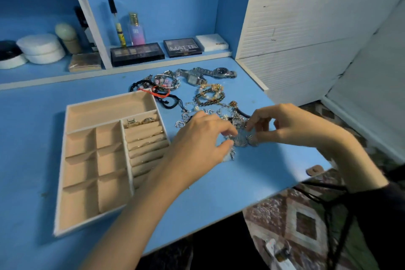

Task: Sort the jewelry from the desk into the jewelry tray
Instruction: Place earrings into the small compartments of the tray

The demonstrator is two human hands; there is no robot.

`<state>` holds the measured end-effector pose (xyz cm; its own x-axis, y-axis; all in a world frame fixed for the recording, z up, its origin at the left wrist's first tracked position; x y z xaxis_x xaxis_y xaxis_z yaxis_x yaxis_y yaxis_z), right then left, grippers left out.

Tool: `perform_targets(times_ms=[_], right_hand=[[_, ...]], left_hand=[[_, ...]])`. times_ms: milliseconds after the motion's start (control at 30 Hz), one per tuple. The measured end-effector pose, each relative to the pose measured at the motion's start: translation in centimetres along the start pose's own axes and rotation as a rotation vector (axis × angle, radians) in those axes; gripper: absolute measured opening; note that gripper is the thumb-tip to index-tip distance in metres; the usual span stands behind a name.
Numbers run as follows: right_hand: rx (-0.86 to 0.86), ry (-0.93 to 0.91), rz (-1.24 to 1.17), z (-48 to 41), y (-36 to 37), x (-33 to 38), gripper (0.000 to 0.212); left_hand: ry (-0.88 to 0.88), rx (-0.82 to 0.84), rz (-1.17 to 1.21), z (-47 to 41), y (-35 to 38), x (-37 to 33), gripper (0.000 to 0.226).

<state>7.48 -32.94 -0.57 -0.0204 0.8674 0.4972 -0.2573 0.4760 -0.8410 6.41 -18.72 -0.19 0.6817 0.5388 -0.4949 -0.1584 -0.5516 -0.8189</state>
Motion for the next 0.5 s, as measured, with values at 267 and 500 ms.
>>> perform_targets(times_ms=[267, 500], right_hand=[[-0.120, -0.018, -0.046, -0.4, 0.5, -1.0, 0.006], [-0.371, 0.054, -0.756, -0.2, -1.5, -2.3, 0.005]], left_hand=[[-0.012, 0.023, -0.031, -1.5, 1.0, 0.2, 0.020], [-0.054, 0.031, -0.043, -1.8, 2.1, 0.7, 0.022]])
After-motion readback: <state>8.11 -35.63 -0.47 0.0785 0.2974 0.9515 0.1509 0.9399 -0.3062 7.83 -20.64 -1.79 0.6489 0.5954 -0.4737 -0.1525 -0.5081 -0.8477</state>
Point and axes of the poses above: each hand's wrist, its own z-axis away from the middle knuckle, its own y-axis out of the palm, x = y × z, the point moved 8 cm from there along -z, towards the middle knuckle, and after that the axes turned 10 degrees about y, right-handed, at the moved point
